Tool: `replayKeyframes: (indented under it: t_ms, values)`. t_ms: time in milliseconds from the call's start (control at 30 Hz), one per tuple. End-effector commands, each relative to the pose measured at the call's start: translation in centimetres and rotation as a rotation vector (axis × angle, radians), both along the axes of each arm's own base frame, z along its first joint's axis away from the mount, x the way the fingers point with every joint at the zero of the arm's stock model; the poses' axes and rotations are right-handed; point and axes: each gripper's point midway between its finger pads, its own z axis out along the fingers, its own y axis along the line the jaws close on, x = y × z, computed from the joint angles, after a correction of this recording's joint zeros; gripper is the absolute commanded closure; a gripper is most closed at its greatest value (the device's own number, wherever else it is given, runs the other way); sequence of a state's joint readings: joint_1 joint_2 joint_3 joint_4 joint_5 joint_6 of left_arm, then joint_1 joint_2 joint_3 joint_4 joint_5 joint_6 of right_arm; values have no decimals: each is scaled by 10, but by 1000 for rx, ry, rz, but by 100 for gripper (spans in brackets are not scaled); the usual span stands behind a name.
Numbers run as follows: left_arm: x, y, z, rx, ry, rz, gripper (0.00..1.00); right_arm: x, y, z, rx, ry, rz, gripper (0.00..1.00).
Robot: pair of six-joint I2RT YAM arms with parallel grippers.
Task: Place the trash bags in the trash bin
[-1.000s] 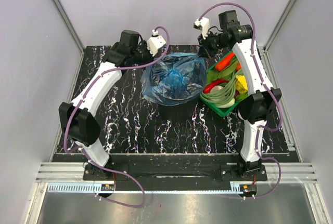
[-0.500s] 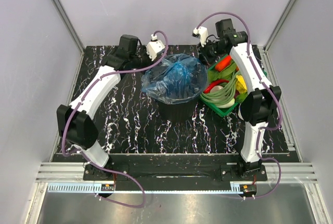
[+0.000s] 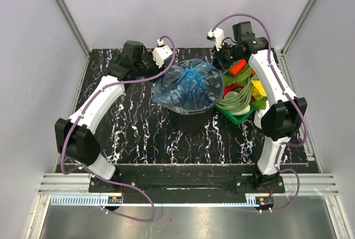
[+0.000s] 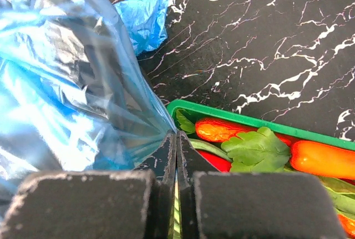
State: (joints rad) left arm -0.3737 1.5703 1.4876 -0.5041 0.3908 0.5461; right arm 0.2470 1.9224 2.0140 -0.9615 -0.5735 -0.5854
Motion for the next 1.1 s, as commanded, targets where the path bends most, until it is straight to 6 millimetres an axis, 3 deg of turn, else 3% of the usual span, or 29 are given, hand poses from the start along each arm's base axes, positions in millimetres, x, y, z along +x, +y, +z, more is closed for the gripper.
replayKeyframes:
  t_ms: [0, 167, 400, 533, 600, 867, 1067]
  values:
    - [10, 8, 42, -36, -99, 60, 42, 2, -7, 31, 0, -96, -29, 100]
    - [17, 16, 64, -32, -158, 105, 16, -1, -5, 32, 3, -98, -22, 100]
    - [15, 42, 112, -50, -263, 179, 5, -3, -5, 35, 1, -106, -20, 100]
    - [-10, 58, 137, -85, -292, 133, 2, -2, -5, 38, -1, -116, -19, 100]
    - [-34, 56, 138, -70, -287, 46, 1, -2, -4, 38, -3, -115, -19, 100]
    - [-137, 36, 106, -106, -114, -265, 1, -6, -7, 34, -21, -100, -25, 100]
    - [-166, 31, 82, -128, -57, -327, 1, -10, -6, 32, -26, -92, -32, 100]
